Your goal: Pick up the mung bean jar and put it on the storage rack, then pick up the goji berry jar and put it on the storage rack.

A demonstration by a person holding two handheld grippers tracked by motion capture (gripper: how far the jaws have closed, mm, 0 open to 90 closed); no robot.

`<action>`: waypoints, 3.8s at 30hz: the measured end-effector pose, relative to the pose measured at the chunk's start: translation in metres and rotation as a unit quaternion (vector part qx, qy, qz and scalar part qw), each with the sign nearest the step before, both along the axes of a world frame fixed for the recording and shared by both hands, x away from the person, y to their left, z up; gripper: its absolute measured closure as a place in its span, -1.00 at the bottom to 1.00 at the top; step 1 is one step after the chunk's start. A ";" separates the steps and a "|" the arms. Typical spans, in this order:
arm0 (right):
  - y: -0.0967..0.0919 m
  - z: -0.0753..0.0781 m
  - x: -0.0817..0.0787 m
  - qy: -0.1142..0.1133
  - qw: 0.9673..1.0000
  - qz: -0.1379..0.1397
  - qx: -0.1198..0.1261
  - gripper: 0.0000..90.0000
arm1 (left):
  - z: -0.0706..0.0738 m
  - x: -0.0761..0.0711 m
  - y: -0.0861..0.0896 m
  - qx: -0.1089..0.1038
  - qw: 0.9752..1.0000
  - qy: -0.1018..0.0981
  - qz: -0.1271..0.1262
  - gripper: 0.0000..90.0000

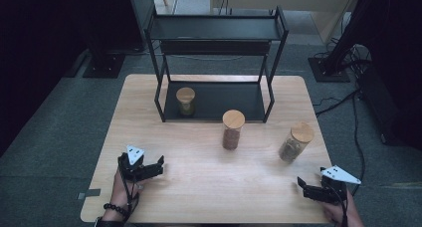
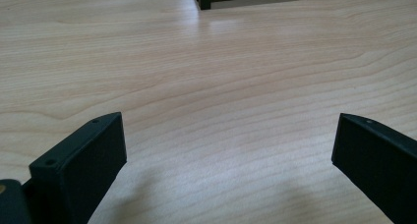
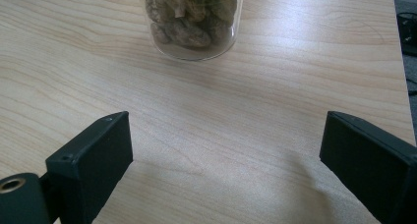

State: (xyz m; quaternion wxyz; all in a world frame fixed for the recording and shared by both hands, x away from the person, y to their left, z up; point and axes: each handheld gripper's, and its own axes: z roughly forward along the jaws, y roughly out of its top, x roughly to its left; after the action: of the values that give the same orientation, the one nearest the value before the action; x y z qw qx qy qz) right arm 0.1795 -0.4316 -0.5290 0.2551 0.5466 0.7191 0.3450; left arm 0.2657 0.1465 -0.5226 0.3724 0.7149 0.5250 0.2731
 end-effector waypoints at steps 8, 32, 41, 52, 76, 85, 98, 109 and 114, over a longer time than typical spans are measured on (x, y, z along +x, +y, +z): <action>0.000 0.000 0.000 -0.001 1.000 0.001 -0.001 -0.88 | 0.000 -0.009 0.011 0.000 1.000 0.003 0.001 -0.99; -0.001 0.000 0.000 -0.001 1.000 -0.002 0.004 -0.88 | 0.000 -0.027 0.038 -0.007 1.000 0.008 0.004 -0.99; -0.001 0.000 0.000 -0.001 1.000 -0.004 0.006 -0.88 | 0.000 -0.030 0.044 -0.022 1.000 0.014 0.003 -0.99; -0.002 0.000 0.000 0.000 1.000 -0.009 0.008 -0.88 | -0.001 -0.031 0.048 -0.042 0.999 0.016 0.004 -0.99; 0.024 0.007 0.000 -0.004 1.000 0.004 0.023 -0.88 | -0.001 -0.029 0.047 -0.035 0.999 0.027 -0.003 -0.99; 0.049 0.013 -0.001 -0.008 0.999 0.031 0.040 -0.88 | -0.001 -0.029 0.046 -0.028 0.999 0.027 -0.005 -0.99; 0.072 0.015 0.004 -0.017 0.998 0.042 0.041 -0.88 | -0.001 -0.029 0.045 -0.021 0.999 0.030 -0.005 -0.99; 0.092 0.018 0.008 -0.021 0.997 0.056 0.043 -0.88 | -0.001 -0.029 0.045 -0.021 0.999 0.030 -0.006 -0.96; 0.102 0.021 0.012 -0.024 0.997 0.066 0.041 -0.88 | -0.001 -0.029 0.045 -0.022 0.999 0.031 -0.007 -0.96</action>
State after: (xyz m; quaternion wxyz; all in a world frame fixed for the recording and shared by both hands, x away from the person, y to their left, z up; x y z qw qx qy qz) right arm 0.1911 -0.3292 -0.5077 0.2257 0.4998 0.7325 0.4033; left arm 0.2372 0.1915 -0.5238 0.3734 0.7181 0.5374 0.2367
